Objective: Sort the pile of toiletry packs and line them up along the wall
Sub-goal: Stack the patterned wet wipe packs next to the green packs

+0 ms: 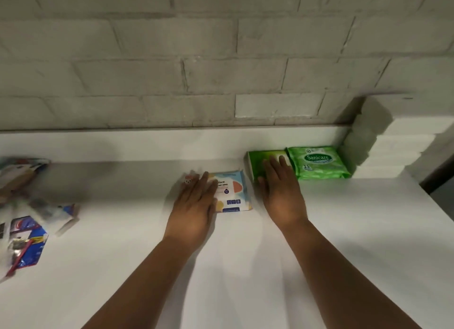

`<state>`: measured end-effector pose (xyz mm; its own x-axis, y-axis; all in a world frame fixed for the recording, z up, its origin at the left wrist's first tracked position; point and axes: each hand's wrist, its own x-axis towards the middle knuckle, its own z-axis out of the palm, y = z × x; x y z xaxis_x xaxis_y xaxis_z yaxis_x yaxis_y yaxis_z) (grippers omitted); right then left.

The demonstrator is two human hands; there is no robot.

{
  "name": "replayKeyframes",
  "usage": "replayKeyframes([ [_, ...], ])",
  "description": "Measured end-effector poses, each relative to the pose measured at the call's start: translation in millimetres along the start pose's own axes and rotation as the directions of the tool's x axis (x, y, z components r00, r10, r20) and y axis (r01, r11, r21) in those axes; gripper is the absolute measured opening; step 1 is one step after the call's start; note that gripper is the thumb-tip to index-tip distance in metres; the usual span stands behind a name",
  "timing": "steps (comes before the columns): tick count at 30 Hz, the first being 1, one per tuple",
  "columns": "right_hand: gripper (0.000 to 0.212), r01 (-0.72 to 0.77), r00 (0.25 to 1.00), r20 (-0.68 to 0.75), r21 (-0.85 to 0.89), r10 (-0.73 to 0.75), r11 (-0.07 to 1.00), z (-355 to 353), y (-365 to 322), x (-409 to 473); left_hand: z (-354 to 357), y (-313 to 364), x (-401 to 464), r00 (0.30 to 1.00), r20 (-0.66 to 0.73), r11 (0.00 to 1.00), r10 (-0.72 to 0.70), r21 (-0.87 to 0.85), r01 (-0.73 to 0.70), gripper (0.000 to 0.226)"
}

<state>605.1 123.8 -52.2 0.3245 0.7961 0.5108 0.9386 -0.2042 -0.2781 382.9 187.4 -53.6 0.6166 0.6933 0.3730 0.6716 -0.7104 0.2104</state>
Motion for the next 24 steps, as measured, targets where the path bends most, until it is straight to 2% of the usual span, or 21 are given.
replayKeyframes([
  [5, 0.046, -0.011, 0.999, 0.046, -0.013, 0.012, 1.000, 5, 0, 3, 15, -2, 25, 0.999, 0.043, 0.999, 0.020, -0.043, -0.018, 0.050],
  [13, 0.045, 0.003, 0.999, 0.038, -0.015, -0.002, 1.000, 9, 5, 4, 27, 5, 49, 0.997, -0.041, 0.994, -0.059, -0.093, 0.055, 0.042],
  [17, 0.041, 0.005, 1.000, 0.031, -0.014, -0.005, 1.000, 10, 5, 4, 29, 4, 54, 0.998, -0.041, 0.995, -0.054, -0.081, 0.051, 0.042],
  [24, 0.047, -0.004, 0.999, 0.035, -0.007, 0.004, 1.000, 9, 4, 4, 28, 5, 59, 0.998, -0.035, 0.997, -0.059, -0.059, 0.057, 0.047],
])
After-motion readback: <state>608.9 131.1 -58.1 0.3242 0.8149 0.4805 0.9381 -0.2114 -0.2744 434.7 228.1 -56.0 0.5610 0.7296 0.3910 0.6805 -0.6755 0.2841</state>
